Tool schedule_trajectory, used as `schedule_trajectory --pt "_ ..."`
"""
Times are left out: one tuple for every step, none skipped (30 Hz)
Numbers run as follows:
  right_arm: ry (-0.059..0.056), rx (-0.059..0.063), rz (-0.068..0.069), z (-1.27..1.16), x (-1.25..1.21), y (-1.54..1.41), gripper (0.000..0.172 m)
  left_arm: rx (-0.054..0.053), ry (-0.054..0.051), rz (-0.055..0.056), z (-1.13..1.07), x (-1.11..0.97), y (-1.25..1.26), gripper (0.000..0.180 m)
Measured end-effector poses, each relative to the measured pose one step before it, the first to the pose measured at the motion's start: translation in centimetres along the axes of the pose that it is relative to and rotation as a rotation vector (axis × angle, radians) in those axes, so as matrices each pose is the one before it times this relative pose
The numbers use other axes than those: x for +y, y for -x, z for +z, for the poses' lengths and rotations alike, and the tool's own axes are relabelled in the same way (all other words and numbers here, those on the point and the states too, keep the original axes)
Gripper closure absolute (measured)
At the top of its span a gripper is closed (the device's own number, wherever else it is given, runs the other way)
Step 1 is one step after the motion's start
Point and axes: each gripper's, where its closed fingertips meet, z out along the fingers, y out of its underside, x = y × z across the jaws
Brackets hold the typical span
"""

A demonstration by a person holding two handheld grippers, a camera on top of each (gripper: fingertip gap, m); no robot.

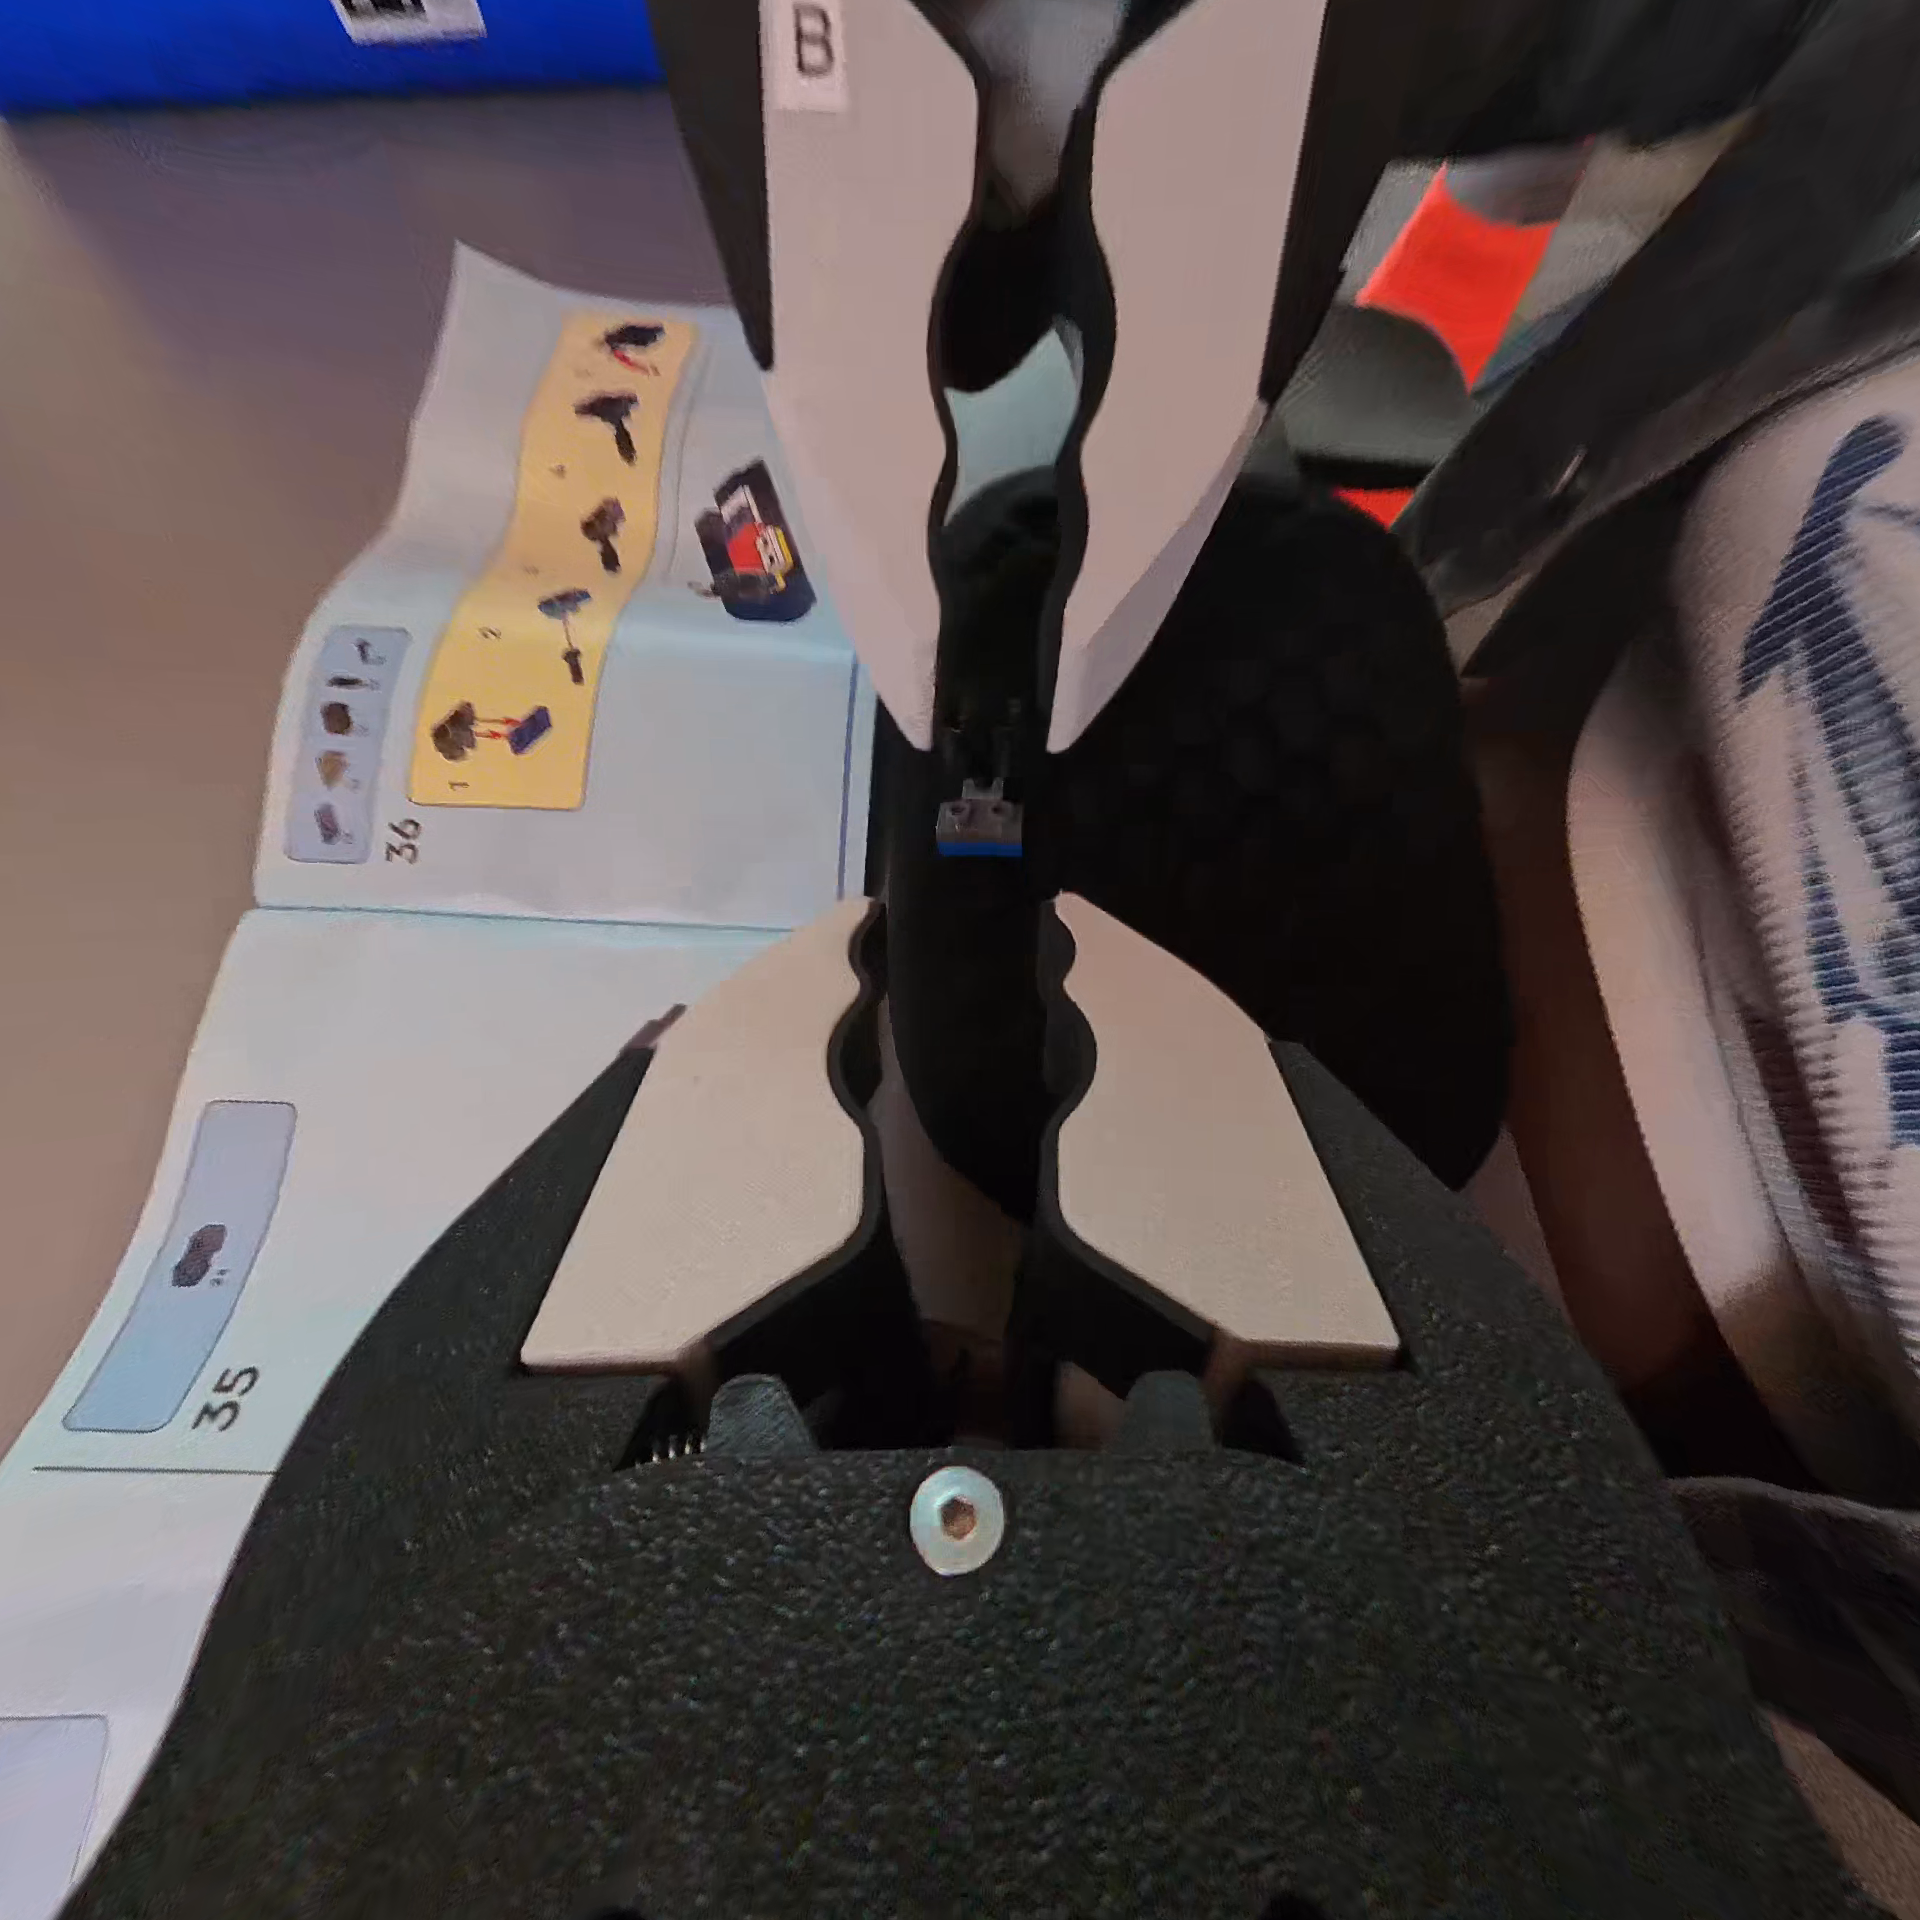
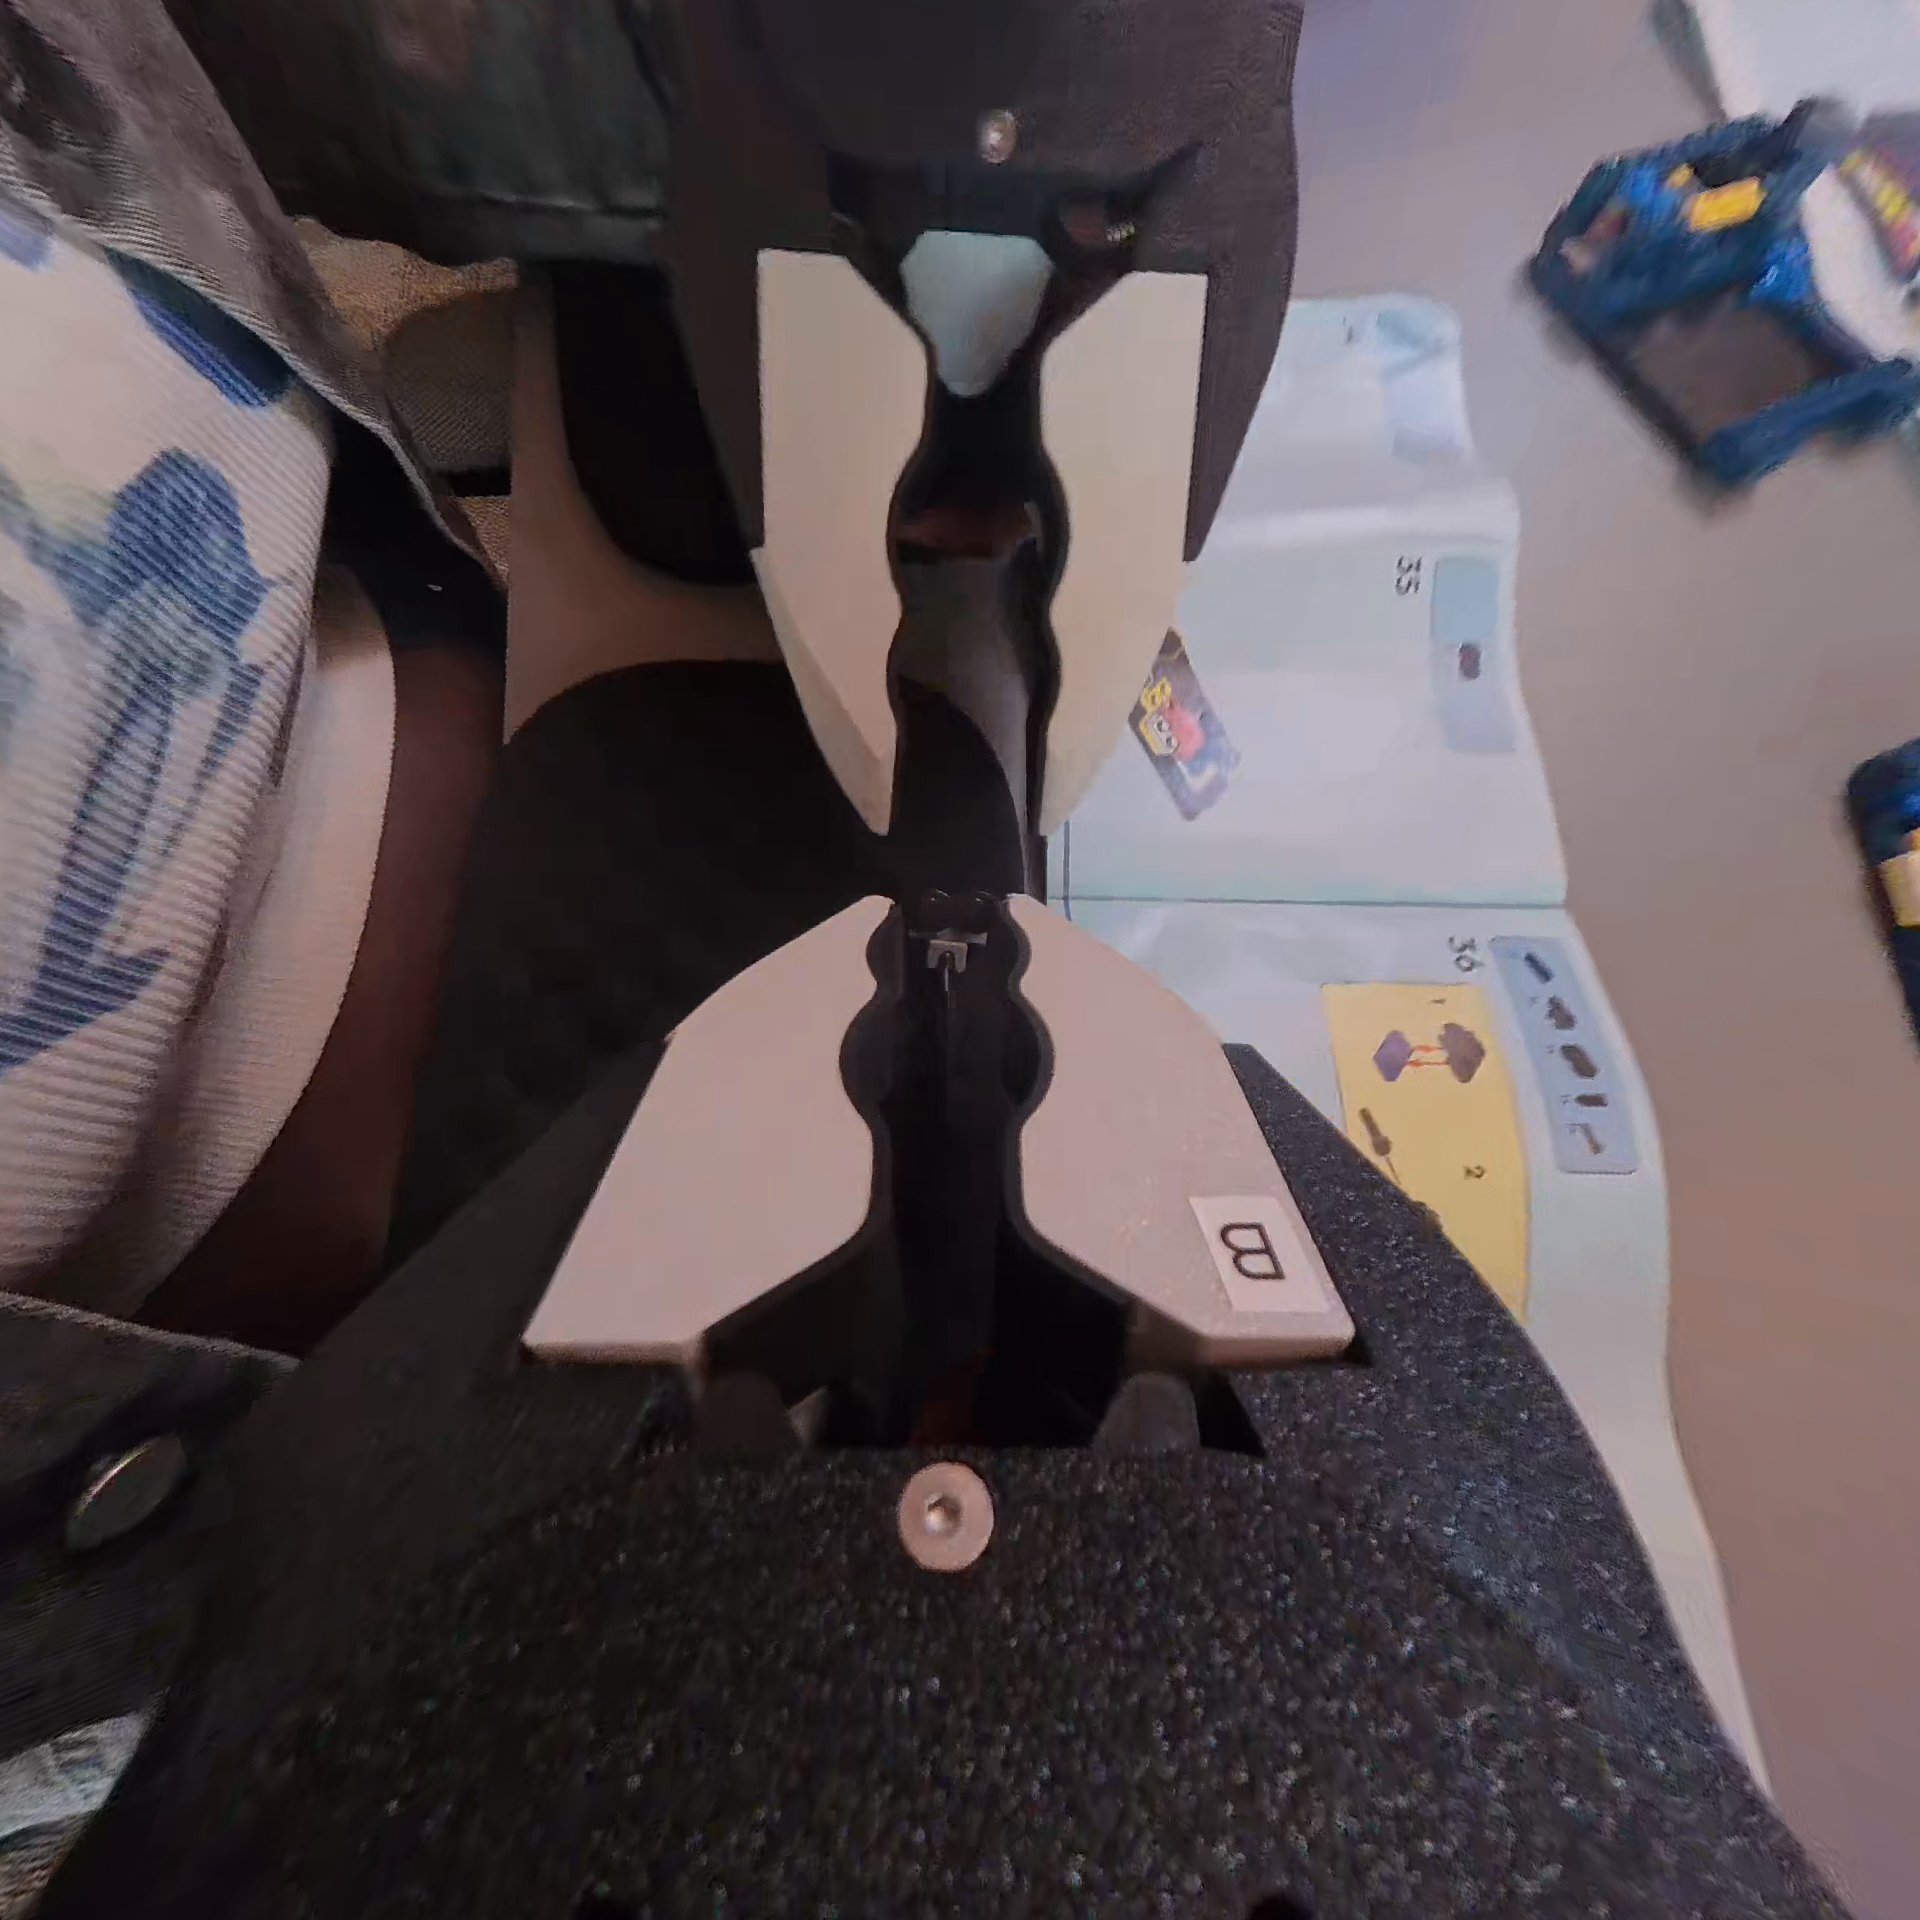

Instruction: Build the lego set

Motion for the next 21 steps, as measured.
schedule_trajectory --pt "0.0056 -0.0105 0.0264 0.078 0.104 -0.058 0.156 0.005 0.0306 -0.0035 0.3 0.335 -0.023 0.153" --pt "0.006 -0.0104 0.0252 0.038 0.062 0.007 0.156 0.0097 0.0087 0.0028 0.159 0.031 -0.089 0.153" --pt "0.0062 -0.0028 0.0199 0.014 0.055 -0.05 0.156 0.0024 -0.0137 0.0037 0.022 -0.246 -0.017 0.153" --pt "0.0074 0.0051 0.0126 0.019 0.076 -0.11 0.155 0.0035 -0.0134 0.004 -0.007 -0.234 -0.018 0.152" --pt "0.0061 0.009 0.0088 0.028 0.05 -0.114 0.156 0.0032 -0.0034 0.0011 0.038 -0.096 -0.011 0.152" --pt "0.0072 0.0017 0.0092 0.084 0.061 -0.003 0.156 0.0042 0.0055 0.0002 0.135 0.006 -0.013 0.153" --pt "0.0095 -0.0013 0.0073 0.115 0.089 0.061 0.156 0.0042 0.0111 0.004 0.191 0.043 -0.035 0.153" --pt "0.0108 -0.0004 0.0039 0.138 0.119 0.06 0.156 0.002 0.0099 0.0108 0.241 -0.015 -0.054 0.153" --pt "0.0135 0.002 0.0031 0.138 0.159 0.019 0.156 0.0021 0.0079 0.0144 0.246 -0.062 -0.073 0.154" --pt "0.0114 0.0007 0.0019 0.121 0.132 0.017 0.155 0.0022 0.0082 0.0103 0.26 -0.041 -0.045 0.157" --pt "0.0089 -0.0011 0.0007 0.108 0.116 0.054 0.155 0.0079 0.0036 0.0046 0.193 -0.076 -0.063 0.159" --pt "0.0028 0.004 -0.0026 0.043 0.036 -0.005 0.155 0.0121 -0.0025 -0.0005 0.075 -0.074 -0.08 0.161" --pt "-0.0011 0.0064 -0.0028 0.019 -0.033 -0.036 0.155 0.0054 -0.0029 -0.0133 0.007 -0.016 0.067 0.162" --pt "0.0052 0.0055 0.0006 0.041 0.06 -0.048 0.155 0.0088 -0.0026 -0.0156 0.0 0.038 0.022 0.164" --pt "0.0023 0.0046 0.0009 0.014 -0.002 -0.046 0.156 0.0062 -0.0019 -0.0092 0.001 0.009 0.006 0.164" --pt "0.0024 -0.0031 -0.0025 0.031 -0.001 0.066 0.156 0.0027 0.0018 -0.001 0.02 0.031 -0.015 0.164" --pt "0.0051 -0.0075 -0.0137 0.028 -0.001 0.158 0.155 -0.001 0.0036 0.0056 0.038 0.043 -0.037 0.164" --pt "0.006 -0.002 -0.0257 0.03 -0.005 0.133 0.155 -0.0009 0.0022 0.0072 0.027 0.032 -0.062 0.164" --pt "0.0103 0.0047 -0.0272 0.014 0.023 0.013 0.155 -0.0029 0.0002 0.005 0.01 0.028 -0.007 0.164" --pt "0.0108 0.0047 -0.023 0.035 -0.01 -0.018 0.156 -0.0014 0.001 0.0017 0.017 0.021 0.006 0.164" --pt "0.0132 0.0059 -0.018 0.058 -0.002 -0.06 0.155 0.0007 0.0019 -0.0002 0.032 0.024 0.001 0.164"
